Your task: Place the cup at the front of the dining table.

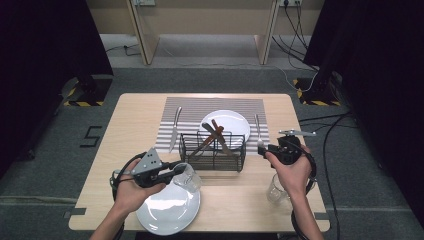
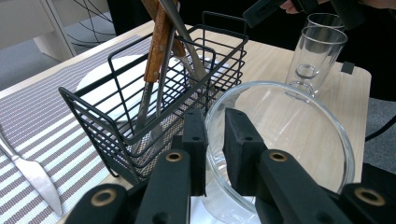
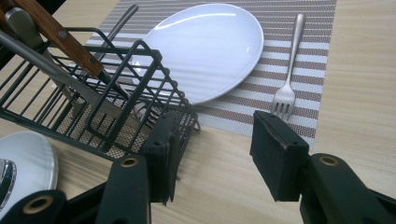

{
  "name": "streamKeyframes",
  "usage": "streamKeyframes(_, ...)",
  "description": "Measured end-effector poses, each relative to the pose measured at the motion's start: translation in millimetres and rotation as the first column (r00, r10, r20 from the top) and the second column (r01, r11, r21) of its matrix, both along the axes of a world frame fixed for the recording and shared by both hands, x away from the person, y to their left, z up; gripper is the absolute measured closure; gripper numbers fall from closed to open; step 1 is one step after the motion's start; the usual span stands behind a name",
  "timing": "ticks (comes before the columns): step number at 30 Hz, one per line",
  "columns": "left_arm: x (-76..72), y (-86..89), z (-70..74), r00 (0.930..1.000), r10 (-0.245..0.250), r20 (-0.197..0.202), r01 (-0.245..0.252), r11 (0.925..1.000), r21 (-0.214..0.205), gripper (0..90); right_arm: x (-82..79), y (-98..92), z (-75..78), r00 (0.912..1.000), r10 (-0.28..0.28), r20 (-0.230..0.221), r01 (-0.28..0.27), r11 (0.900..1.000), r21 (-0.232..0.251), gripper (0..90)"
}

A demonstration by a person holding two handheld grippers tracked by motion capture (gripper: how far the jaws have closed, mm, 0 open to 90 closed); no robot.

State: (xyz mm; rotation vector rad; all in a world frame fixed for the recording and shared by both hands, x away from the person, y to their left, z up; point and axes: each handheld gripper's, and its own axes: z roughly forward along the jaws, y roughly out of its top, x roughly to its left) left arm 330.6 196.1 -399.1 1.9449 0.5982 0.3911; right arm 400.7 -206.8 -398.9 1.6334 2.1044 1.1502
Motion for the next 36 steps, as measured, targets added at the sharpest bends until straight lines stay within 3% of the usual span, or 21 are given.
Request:
streamKeyframes(12,-0.5,3.8,0.6,0.9999,0.010,0.004,-0.010,0.9999,-0.012,79.1,0.4,-0.5,1.0,1.0000,0.000,0.003,0.000,1.0000,0.003,52.2)
streamKeyframes(36,-2.0,12.7,4.2,0.9996,0.026,0.012,-0.026,0.9996,0.005,79.1,-0.2,0.1,3.2,0.9999,0.002,0.011,-0.002,1.0000,0.002,52.7)
